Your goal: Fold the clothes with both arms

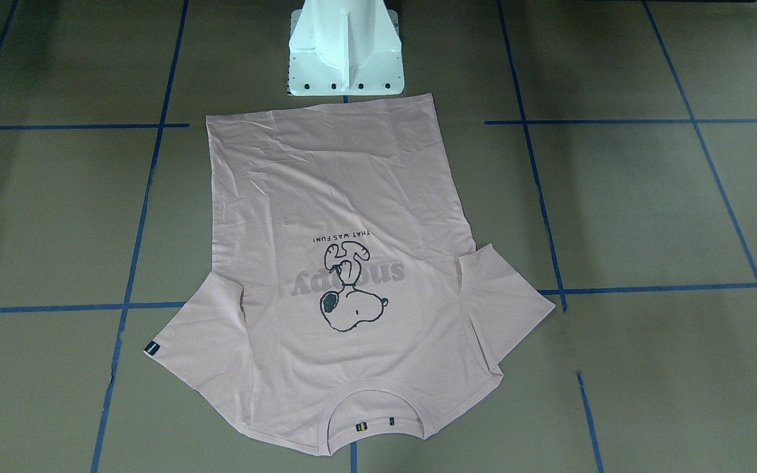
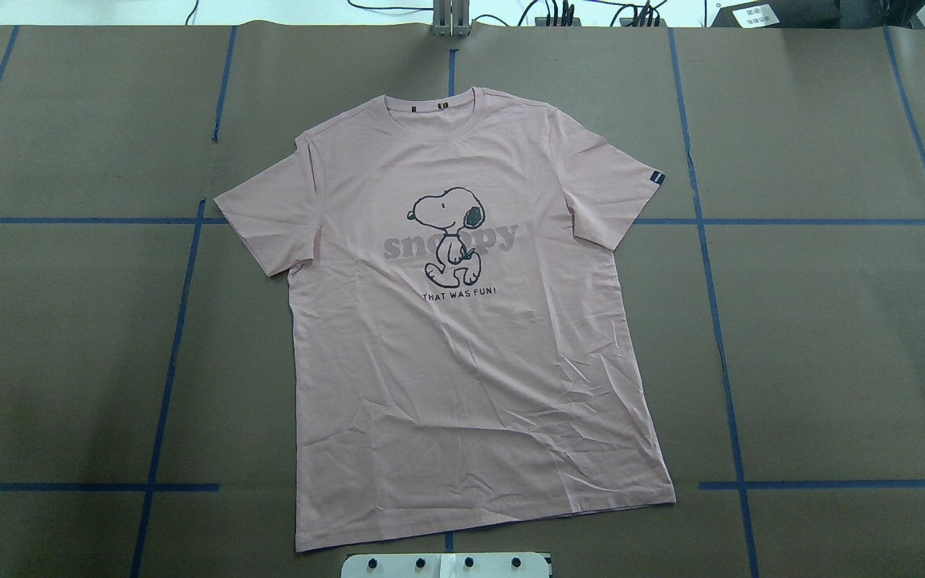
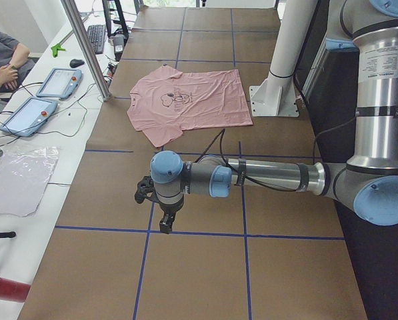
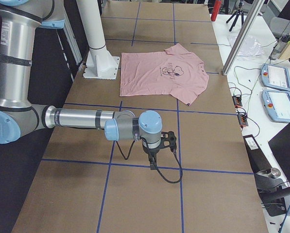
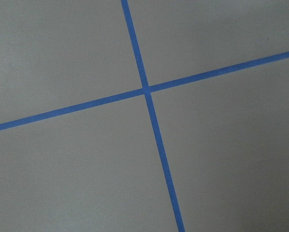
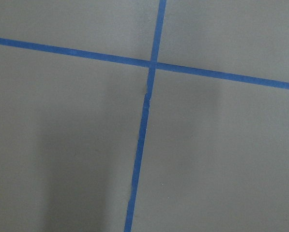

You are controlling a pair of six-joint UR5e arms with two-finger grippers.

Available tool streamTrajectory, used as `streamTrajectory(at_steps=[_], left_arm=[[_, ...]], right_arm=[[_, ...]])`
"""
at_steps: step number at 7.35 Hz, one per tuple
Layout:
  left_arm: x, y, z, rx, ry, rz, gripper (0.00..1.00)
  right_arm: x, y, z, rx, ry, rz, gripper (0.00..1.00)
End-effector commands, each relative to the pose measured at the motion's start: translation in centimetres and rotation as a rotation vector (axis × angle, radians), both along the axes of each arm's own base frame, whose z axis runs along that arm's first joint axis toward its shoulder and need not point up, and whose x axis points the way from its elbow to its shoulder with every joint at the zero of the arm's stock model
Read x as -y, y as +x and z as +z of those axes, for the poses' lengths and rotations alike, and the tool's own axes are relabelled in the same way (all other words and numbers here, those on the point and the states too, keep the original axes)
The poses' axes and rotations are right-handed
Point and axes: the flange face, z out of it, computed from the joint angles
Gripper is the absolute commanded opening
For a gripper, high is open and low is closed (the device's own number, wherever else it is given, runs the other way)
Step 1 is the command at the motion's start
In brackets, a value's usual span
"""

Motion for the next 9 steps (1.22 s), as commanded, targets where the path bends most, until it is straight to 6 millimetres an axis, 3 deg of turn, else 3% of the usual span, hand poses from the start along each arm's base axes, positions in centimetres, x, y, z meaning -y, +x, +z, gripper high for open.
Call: streamTrajectory(at_steps=[1, 2, 5, 6, 7, 8, 9], left_arm=[[0.1, 0.0, -0.2, 0.000, 0.012, -0.001, 1.00], [0.0, 0.0, 0.0, -0.002, 0.011, -0.001, 1.00], [1.0, 0.0, -1.9, -0.007, 0.175, -0.003, 1.00], [2.1, 0.1, -3.6, -0.009, 0.260, -0.009, 1.00], [5.5, 0.1, -8.2, -0.012, 0.374, -0.042, 1.00], [8.0, 0.1, -12.8, -0.035, 0.465, -0.091, 1.00], [9.8, 0.4, -15.7, -0.059, 0.541, -0.110, 1.00]], right_arm=[[0.2, 0.0, -0.2, 0.001, 0.006, 0.000, 1.00], [0.5, -0.3, -0.4, -0.001, 0.005, 0.001, 1.00], [8.3, -1.0, -7.6, -0.006, 0.163, -0.007, 1.00], [10.0, -1.1, -9.3, -0.004, 0.193, -0.007, 1.00], [12.4, -1.3, -10.9, 0.005, 0.216, -0.004, 1.00], [13.0, -1.3, -10.2, 0.005, 0.208, -0.003, 1.00], [13.1, -1.3, -10.5, 0.018, 0.226, 0.008, 1.00]])
